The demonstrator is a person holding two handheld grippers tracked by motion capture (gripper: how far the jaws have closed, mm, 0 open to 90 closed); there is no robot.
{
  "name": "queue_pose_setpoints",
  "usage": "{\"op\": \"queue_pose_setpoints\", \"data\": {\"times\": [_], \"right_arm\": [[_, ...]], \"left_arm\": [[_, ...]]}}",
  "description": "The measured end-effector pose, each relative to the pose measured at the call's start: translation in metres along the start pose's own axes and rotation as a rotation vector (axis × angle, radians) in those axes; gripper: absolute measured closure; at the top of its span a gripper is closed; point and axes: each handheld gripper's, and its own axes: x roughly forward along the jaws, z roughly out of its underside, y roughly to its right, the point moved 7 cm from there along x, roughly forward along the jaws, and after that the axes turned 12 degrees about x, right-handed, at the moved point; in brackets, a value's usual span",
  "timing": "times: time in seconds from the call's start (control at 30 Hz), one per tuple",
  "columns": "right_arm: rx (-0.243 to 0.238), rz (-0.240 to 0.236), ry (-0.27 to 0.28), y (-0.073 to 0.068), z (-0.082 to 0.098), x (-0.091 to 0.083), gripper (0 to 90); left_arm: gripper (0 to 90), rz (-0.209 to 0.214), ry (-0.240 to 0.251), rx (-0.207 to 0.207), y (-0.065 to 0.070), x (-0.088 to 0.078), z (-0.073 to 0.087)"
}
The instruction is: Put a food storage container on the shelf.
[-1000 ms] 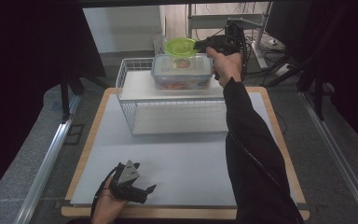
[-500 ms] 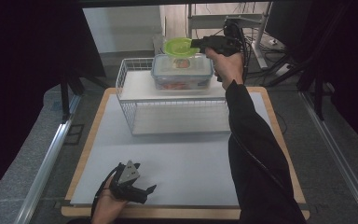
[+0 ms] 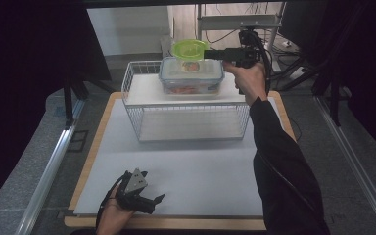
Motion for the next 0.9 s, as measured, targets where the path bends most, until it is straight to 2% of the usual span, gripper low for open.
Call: {"op": "queue_pose_setpoints", "data": {"times": [0.1,0.17,0.43,0.9], "right_arm": [[-0.083,0.052,0.003,0.003,0.009,-0.005,27.9],[-0.107,0.06,0.005,0.004,0.015,-0.008,26.6],[-0.174,0.08,0.011,0.008,0.038,-0.018,22.1],[-0.25,0.109,-0.002,0.013,0.078,-0.039,16.5]], "left_arm": [[4.8,0.0,0.0,-0.002,0.0,0.0,0.0],[4.8,-0.001,0.001,-0.002,0.0,0.0,0.0],[4.8,0.0,0.004,-0.006,0.0,0.0,0.0],[4.8,0.004,-0.002,-0.005,0.001,0.001,0.0]]}}
